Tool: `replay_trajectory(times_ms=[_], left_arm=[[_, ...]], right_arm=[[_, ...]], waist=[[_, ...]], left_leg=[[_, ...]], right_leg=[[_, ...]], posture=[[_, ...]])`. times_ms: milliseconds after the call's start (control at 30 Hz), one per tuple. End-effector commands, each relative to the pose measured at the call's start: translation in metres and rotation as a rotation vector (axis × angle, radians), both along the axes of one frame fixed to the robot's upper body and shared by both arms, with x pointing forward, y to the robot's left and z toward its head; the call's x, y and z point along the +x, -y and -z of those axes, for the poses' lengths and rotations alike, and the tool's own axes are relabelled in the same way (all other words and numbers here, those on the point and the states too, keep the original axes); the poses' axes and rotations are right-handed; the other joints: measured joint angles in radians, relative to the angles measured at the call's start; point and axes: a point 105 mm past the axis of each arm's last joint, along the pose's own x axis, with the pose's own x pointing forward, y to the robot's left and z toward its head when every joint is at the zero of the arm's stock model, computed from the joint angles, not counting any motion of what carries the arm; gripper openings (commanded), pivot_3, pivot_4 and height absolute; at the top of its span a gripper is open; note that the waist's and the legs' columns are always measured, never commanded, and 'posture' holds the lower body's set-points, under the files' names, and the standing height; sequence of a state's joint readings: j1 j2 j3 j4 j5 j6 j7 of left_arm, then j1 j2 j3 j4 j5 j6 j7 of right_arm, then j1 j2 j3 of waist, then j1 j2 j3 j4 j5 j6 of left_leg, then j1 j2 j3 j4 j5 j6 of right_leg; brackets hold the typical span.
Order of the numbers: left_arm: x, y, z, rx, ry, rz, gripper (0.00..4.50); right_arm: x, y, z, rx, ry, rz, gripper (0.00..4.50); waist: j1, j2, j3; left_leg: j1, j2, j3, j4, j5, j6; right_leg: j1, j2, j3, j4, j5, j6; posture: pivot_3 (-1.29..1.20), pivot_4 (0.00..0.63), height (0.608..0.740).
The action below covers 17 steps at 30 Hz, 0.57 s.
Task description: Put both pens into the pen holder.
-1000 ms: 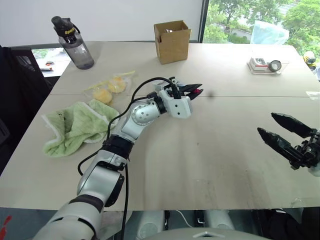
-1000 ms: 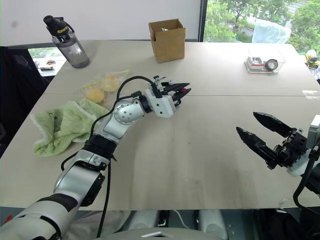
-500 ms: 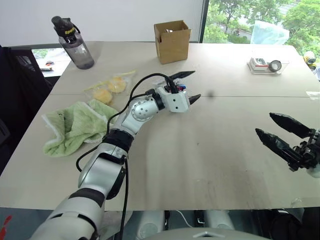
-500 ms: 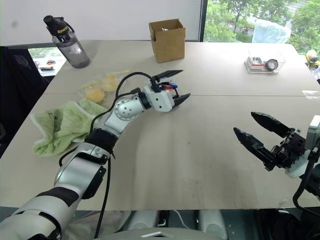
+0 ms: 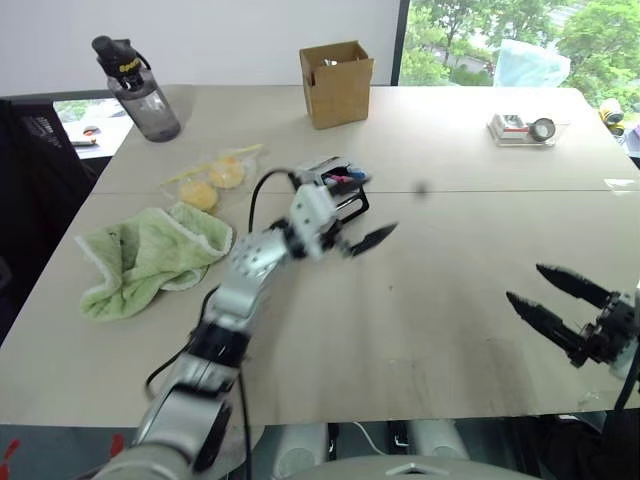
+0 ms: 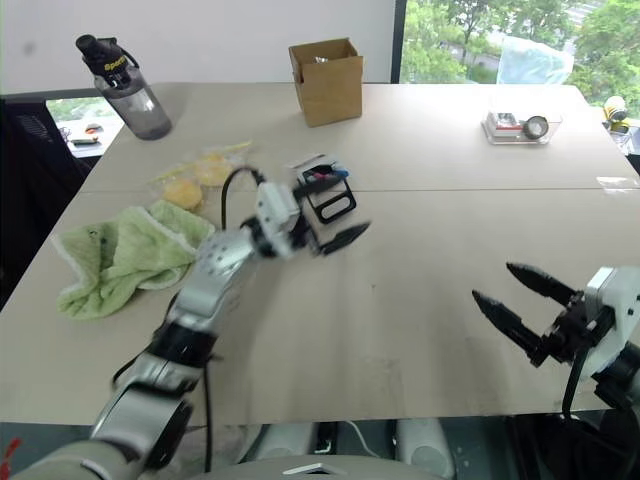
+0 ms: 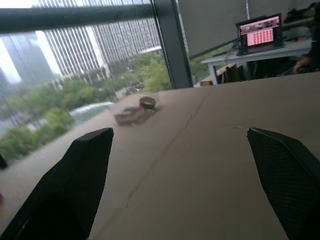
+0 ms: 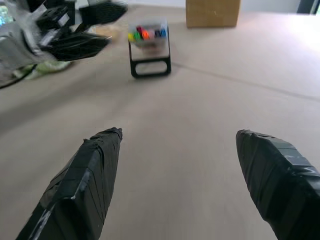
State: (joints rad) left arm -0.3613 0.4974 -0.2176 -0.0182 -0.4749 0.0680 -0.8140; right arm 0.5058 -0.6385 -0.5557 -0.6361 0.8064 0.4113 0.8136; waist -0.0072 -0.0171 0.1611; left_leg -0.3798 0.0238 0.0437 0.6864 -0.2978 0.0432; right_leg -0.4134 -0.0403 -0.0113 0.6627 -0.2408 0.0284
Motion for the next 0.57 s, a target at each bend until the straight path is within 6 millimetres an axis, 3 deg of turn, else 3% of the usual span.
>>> replay_trajectory(times_ms=[33, 167, 300, 433, 567], left_arm=[[-0.028, -0.019, 0.0, 0.018, -0.104, -0.015, 4.43], [-0.05, -0.047, 0.02, 0.038, -0.222, -0.182, 4.43], [-0.077, -0.055, 0.036, 0.057, -0.275, -0.253, 4.43], [-0.096, -0.058, 0.055, 0.088, -0.321, -0.308, 4.43], [-0.101, -0.067, 0.061, 0.122, -0.315, -0.363, 4.43]], right_arm=[[-0.005, 0.006, 0.013, -0.033, 0.009, 0.005, 3.88], [-0.005, 0.02, 0.039, -0.085, -0.007, 0.046, 3.88], [0.0, 0.034, 0.057, -0.157, 0.013, 0.074, 3.88], [0.003, 0.037, 0.066, -0.159, 0.031, 0.063, 3.88], [0.009, 0.031, 0.068, -0.138, 0.035, 0.035, 3.88]], waist=[[-0.001, 0.0, 0.0], [0.002, 0.0, -0.001], [0.007, 0.0, -0.001], [0.017, 0.002, -0.001], [0.023, 0.002, -0.001]], left_leg=[[0.001, 0.0, 0.0, 0.0, 0.0, 0.0], [0.002, 0.0, 0.0, 0.001, 0.0, 0.0], [0.002, -0.001, 0.001, 0.001, 0.0, 0.001], [0.002, -0.001, 0.002, 0.0, -0.001, 0.001], [0.002, -0.001, 0.001, 0.0, -0.001, 0.001]], right_leg=[[0.0, 0.0, 0.0, 0.0, 0.0, 0.0], [0.002, -0.001, 0.0, -0.001, 0.0, 0.0], [0.002, -0.003, 0.001, -0.001, -0.002, -0.003], [0.002, -0.003, 0.001, -0.001, -0.002, -0.004], [0.002, -0.002, 0.001, -0.001, -0.002, -0.004]], posture=[[0.0, 0.15, 0.736], [0.0, 0.15, 0.736], [0.0, 0.15, 0.736], [0.0, 0.15, 0.736], [0.0, 0.15, 0.736]])
